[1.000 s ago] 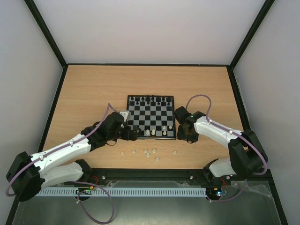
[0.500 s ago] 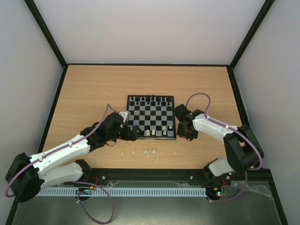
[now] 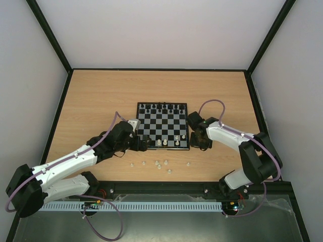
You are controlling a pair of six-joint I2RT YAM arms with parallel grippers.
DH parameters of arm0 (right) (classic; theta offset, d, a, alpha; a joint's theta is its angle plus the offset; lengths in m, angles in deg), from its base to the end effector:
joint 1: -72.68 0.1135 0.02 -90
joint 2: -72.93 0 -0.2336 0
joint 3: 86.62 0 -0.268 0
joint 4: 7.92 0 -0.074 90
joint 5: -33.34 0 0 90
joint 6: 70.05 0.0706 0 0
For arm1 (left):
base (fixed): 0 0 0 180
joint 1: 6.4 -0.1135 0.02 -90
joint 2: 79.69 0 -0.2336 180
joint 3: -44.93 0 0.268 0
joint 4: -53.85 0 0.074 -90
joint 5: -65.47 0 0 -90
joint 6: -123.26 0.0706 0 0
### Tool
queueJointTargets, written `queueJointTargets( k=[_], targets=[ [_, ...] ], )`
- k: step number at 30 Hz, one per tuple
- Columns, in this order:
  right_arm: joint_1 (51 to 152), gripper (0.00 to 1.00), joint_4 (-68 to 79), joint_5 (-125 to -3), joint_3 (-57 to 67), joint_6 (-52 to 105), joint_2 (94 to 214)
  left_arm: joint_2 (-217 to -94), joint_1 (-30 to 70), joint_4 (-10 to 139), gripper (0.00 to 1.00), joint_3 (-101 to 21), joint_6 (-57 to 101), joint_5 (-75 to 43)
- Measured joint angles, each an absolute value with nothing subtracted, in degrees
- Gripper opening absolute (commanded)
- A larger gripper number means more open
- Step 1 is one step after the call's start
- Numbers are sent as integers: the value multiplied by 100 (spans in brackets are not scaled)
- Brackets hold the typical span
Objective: Set up the chess pieces on the board
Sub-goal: Pick up the chess piece at the center of the board, then place the chess piece on the chessboard.
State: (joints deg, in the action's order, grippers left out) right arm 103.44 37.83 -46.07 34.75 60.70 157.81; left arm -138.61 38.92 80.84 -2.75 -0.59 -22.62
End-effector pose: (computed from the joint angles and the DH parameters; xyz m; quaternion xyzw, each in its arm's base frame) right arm 0.2505 0.1340 0.0913 0.1000 0.9785 0.0170 0.1797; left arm 0.1923 -0.1978 0.1719 0.0971 0.8943 -0.2897 0.3269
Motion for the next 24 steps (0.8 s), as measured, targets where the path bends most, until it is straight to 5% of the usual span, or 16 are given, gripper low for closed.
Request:
queueJointTargets(
  k=[13, 24],
  targets=[
    [10460, 3, 4279, -4638, 1989, 5777, 15554, -13968, 3889, 8175, 99, -275, -79, -2489],
    [11280, 4, 4443, -5029, 671, 5266, 16883, -13961, 3887, 8272, 99, -275, -323, -2782]
  ],
)
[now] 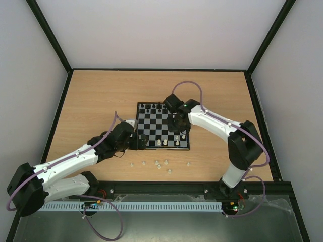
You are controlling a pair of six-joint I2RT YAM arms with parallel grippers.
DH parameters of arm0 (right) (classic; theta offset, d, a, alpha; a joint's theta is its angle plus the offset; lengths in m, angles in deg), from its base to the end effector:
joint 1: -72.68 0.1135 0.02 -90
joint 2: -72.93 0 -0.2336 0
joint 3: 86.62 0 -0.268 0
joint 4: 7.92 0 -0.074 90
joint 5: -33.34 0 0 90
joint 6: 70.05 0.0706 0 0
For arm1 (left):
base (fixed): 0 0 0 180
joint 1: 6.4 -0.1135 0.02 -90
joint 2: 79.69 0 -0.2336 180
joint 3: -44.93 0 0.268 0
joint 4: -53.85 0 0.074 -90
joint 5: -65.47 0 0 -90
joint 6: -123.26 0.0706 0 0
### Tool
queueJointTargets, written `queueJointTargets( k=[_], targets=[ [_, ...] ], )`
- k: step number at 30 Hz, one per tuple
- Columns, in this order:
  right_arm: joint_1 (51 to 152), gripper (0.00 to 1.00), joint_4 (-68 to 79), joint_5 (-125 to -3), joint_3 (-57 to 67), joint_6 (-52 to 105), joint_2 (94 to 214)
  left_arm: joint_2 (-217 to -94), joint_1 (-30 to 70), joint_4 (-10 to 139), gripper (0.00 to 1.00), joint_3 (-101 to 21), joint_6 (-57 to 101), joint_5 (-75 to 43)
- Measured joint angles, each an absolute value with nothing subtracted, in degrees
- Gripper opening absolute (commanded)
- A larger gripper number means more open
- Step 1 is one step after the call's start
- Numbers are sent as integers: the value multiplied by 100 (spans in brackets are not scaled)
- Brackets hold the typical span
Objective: Set up the chess pieces on the board
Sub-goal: Place the chess piece on the chessboard.
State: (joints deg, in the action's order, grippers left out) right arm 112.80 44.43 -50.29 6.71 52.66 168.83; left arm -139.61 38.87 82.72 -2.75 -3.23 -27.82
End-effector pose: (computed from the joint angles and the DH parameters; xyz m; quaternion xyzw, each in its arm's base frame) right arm 0.2935 0.2370 0.1761 -0.0489 0.9668 0.1022 0.2292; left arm 0.1955 -0.1916 0.1638 0.0578 0.9082 -0.2510 0.3299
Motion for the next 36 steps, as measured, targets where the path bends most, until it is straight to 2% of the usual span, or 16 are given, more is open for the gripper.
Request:
queueJointTargets(
  k=[17, 36],
  targets=[
    [11695, 8, 4459, -5337, 597, 4969, 17729, -13955, 3857, 8431, 99, -275, -470, -2951],
    [11734, 13, 4456, -5213, 562, 4973, 17867, -13885, 3857, 8433, 99, -275, -470, -2953]
  ],
)
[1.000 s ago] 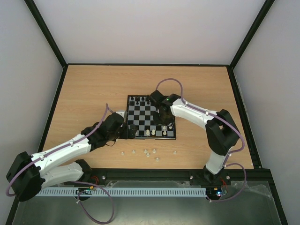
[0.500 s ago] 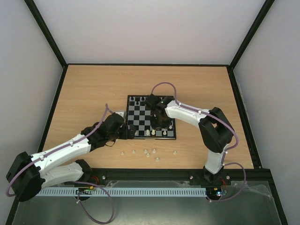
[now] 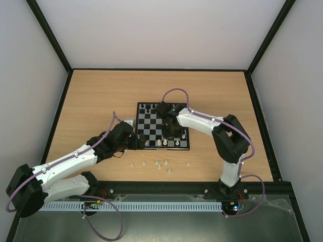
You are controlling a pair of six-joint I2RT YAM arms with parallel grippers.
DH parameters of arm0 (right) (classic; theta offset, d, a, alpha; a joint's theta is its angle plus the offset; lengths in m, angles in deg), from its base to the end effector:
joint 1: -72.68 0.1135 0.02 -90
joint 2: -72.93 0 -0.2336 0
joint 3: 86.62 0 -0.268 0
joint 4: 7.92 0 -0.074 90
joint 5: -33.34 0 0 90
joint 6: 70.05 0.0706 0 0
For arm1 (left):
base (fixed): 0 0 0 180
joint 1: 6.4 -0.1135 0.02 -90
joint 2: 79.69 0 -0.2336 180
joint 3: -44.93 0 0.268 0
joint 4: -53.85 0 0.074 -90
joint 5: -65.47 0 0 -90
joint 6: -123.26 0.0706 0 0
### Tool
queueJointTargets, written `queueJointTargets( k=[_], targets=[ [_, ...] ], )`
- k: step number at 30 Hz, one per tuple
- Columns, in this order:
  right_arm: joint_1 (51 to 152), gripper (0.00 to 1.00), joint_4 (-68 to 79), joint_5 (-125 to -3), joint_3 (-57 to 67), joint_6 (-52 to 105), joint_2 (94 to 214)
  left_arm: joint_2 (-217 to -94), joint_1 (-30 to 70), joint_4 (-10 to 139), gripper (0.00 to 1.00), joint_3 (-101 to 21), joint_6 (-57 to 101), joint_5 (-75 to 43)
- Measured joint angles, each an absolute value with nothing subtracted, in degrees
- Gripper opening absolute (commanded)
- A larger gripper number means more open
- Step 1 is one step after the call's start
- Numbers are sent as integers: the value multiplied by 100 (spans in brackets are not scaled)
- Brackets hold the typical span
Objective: Set up the chess pieces on the board
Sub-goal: Place the chess piece on the chessboard, then pick up the chess piece at the center of the board.
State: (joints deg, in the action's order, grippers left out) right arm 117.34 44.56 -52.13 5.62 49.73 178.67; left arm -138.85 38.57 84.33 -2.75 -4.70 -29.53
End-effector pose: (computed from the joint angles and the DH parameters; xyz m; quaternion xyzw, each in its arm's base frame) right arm 0.2789 0.2678 0.1195 -0.1209 0.9773 0.0715 0.1586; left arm 0.1955 -0.1866 0.1642 0.0381 0.9119 -0.2394 0.3311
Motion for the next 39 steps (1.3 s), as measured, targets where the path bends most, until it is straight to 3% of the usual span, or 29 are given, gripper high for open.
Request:
queueJointTargets(
  k=[20, 30, 39],
  targets=[
    [11734, 44, 4456, -5128, 524, 5004, 17561, -13885, 3857, 8436, 99, -275, -468, -2955],
    [11739, 46, 4515, -5088, 2188, 5491, 15143, -13887, 3854, 8438, 99, -275, -457, -2955],
    [12139, 45, 4413, -5416, 3755, 6206, 14490, -13964, 3850, 8427, 99, -277, -411, -2946]
  ],
)
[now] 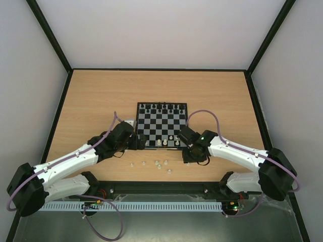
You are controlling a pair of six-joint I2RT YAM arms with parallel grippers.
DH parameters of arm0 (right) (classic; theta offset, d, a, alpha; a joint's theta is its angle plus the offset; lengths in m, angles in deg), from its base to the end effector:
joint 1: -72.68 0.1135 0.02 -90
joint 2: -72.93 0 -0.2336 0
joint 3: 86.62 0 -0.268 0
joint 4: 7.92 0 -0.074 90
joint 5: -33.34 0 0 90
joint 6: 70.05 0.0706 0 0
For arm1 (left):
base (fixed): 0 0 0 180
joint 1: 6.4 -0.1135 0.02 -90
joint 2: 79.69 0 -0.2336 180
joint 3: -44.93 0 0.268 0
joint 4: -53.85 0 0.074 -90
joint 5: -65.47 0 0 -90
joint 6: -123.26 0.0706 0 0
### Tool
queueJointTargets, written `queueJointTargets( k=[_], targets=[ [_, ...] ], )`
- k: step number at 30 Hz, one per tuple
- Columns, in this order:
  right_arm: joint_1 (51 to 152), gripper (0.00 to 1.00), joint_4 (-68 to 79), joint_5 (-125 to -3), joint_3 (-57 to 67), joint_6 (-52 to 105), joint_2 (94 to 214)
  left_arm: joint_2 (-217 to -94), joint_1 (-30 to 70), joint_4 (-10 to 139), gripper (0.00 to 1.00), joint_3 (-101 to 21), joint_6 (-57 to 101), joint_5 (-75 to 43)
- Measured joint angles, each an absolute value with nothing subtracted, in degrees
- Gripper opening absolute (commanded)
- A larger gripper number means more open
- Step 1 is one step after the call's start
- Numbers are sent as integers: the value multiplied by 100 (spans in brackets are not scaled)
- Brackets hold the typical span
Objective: Set up the chess pieces on the board
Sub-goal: Pick up the chess piece at the center of the board.
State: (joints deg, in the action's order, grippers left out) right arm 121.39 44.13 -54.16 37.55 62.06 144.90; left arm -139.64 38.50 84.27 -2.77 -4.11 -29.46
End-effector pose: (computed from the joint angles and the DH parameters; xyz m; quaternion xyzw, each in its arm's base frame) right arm 0.1731 0.1924 0.1269 -0.0524 0.9803 0.1197 0.1480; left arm 0.1963 -0.1870 0.1610 0.0429 0.9142 -0.2341 0.3279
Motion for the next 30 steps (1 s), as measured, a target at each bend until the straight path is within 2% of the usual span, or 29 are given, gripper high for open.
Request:
queueJointTargets(
  k=[8, 18, 27, 30],
  targets=[
    [12327, 31, 4094, -5519, 3928, 6442, 14684, -13972, 3850, 8429, 99, -277, -382, -2948],
    [12473, 26, 3991, -5519, 3991, 6525, 14984, -13968, 3850, 8427, 99, -277, -380, -2948],
    [12525, 7, 3965, -5482, 4013, 6569, 15071, -13968, 3850, 8425, 99, -277, -380, -2948],
    [12525, 6, 3976, -5458, 4011, 6569, 15080, -13968, 3850, 8425, 99, -277, -380, -2946]
  ],
)
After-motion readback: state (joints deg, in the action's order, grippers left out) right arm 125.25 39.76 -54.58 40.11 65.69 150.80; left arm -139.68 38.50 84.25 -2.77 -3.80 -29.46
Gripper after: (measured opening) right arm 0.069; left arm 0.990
